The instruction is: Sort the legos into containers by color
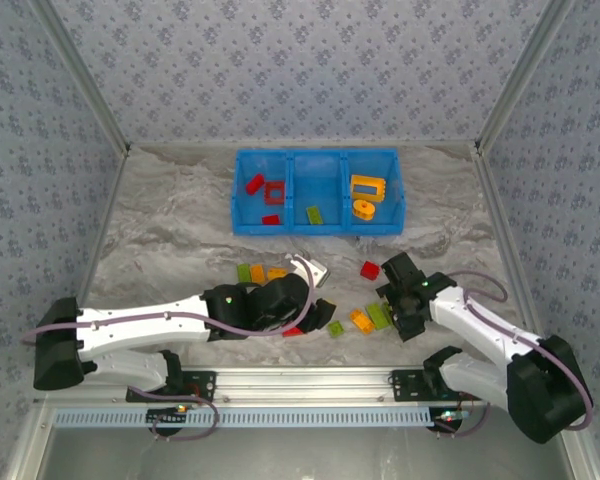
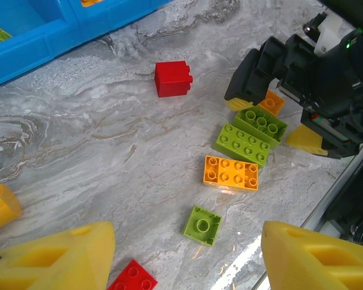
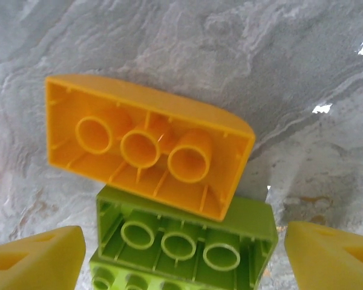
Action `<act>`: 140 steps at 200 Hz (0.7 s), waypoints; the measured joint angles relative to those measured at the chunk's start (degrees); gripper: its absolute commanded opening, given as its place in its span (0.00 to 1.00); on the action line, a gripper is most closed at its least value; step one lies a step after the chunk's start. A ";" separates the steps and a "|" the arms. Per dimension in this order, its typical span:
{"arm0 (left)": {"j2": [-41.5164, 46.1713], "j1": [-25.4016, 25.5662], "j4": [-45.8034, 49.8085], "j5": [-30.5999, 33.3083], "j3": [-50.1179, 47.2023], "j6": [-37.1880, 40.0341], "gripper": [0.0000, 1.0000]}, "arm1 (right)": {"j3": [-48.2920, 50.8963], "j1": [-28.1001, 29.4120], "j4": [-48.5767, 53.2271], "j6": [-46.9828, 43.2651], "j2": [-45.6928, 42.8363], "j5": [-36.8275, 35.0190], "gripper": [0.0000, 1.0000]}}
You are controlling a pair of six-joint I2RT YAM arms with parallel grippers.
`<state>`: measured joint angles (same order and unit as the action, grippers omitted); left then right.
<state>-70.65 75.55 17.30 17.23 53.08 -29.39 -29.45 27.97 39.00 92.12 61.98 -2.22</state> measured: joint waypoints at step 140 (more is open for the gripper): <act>10.62 0.00 8.55 16.83 1.64 -6.69 0.64 | -26.62 11.04 1.44 -19.67 5.29 -11.10 0.53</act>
<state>-60.03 75.55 25.85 34.06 54.72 -36.07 -56.07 39.00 40.45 72.44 67.26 -13.32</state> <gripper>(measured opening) 0.645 0.554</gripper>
